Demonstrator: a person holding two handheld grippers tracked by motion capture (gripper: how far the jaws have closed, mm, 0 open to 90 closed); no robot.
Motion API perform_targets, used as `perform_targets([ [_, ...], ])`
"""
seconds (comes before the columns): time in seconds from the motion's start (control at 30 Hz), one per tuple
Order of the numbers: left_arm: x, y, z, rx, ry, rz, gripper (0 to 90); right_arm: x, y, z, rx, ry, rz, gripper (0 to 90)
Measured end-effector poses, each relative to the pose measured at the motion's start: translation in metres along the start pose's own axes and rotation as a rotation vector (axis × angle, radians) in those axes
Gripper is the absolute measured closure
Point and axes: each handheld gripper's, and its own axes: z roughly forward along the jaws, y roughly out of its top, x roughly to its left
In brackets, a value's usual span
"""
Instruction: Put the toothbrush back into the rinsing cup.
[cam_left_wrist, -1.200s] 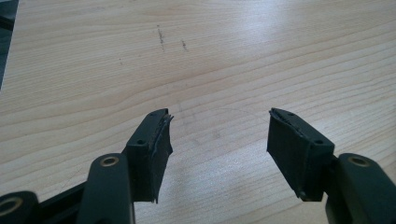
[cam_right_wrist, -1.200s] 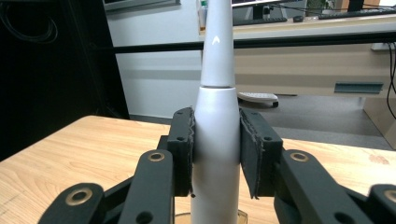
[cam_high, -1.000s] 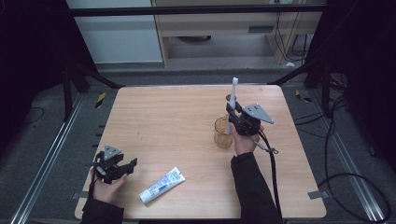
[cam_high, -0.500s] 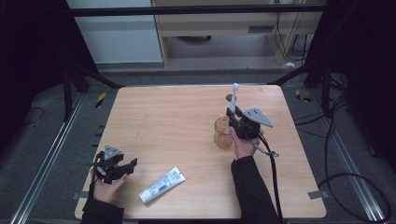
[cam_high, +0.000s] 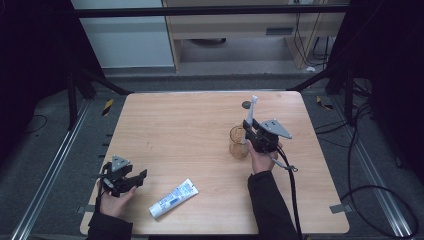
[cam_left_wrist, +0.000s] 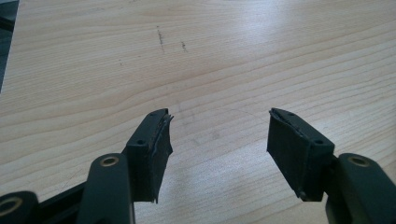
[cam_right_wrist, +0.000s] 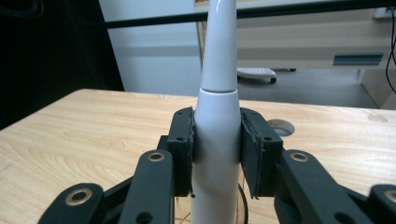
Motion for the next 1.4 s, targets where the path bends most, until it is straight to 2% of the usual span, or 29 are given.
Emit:
perform_targets([
  [0.27,-0.0002,-0.0001,0.0002,0.002,-0.001,0.001,38.8,0.0014,-0.0021,0.0004,0.062,-0.001,-0.027,67.1],
  [0.6,-0.0001,-0.0001,0.0001,0.002,-0.001,0.001,38.7,0.0006,-0.0036,0.0002,0.109,0.005,-0.04,66.6],
  [0.9,-0.0006,0.0,0.0,0.002,-0.001,0.002,38.7,0.0002,0.0003,-0.0041,0.089,0.019,-0.041,62.9],
  [1.4,-0.0009,0.0001,-0.0005,-0.001,-0.001,0.002,38.6,0.0023,-0.001,-0.0044,0.112,0.023,-0.06,58.5],
])
